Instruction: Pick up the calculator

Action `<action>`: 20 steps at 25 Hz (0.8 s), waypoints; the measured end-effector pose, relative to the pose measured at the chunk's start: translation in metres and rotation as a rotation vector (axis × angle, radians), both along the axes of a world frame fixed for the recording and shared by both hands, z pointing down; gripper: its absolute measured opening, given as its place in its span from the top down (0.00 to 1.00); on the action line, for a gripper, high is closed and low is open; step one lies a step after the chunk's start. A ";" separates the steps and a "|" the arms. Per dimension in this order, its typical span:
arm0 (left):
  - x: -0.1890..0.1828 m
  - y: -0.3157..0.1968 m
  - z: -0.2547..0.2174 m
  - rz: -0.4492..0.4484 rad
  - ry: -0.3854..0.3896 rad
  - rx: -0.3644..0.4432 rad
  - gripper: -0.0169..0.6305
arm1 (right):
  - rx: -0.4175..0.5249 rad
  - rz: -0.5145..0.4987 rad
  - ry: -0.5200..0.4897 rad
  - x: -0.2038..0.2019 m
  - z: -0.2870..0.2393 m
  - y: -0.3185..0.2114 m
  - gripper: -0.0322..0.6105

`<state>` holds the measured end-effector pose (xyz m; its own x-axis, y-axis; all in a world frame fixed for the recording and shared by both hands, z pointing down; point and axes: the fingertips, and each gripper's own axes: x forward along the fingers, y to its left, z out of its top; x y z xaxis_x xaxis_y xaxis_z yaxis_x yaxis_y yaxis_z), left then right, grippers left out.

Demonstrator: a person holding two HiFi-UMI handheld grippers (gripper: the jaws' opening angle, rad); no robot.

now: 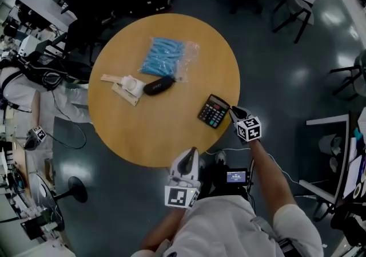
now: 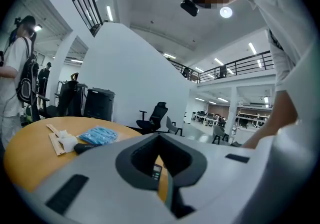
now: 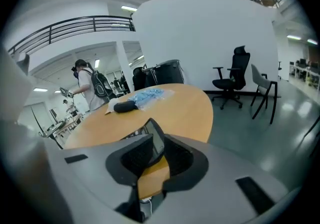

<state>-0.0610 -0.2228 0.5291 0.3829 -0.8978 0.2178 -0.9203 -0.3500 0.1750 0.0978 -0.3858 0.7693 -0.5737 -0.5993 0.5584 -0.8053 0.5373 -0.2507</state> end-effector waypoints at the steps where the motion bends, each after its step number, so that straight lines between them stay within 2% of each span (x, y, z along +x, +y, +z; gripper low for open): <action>1: -0.002 -0.001 0.002 -0.007 -0.003 -0.012 0.96 | -0.023 -0.003 -0.006 -0.002 0.010 -0.006 0.82; 2: -0.004 -0.002 0.004 -0.014 -0.007 -0.022 0.96 | -0.044 -0.008 -0.011 -0.003 0.019 -0.011 0.74; 3: -0.007 -0.003 0.007 -0.021 -0.010 -0.029 0.96 | -0.061 -0.013 -0.016 -0.004 0.027 -0.015 0.72; 10: -0.019 -0.010 0.024 -0.068 -0.029 -0.066 0.96 | -0.138 -0.089 -0.108 -0.027 0.052 -0.029 0.72; 13: -0.019 -0.010 0.025 -0.078 -0.023 -0.068 0.96 | -0.154 -0.112 -0.142 -0.033 0.051 -0.026 0.79; 17: -0.018 -0.009 0.026 -0.083 -0.015 -0.061 0.96 | -0.114 -0.136 -0.145 -0.037 0.035 -0.018 0.83; 20: -0.016 -0.008 0.027 -0.073 -0.012 -0.047 0.96 | -0.041 -0.144 -0.076 -0.045 0.009 -0.009 0.85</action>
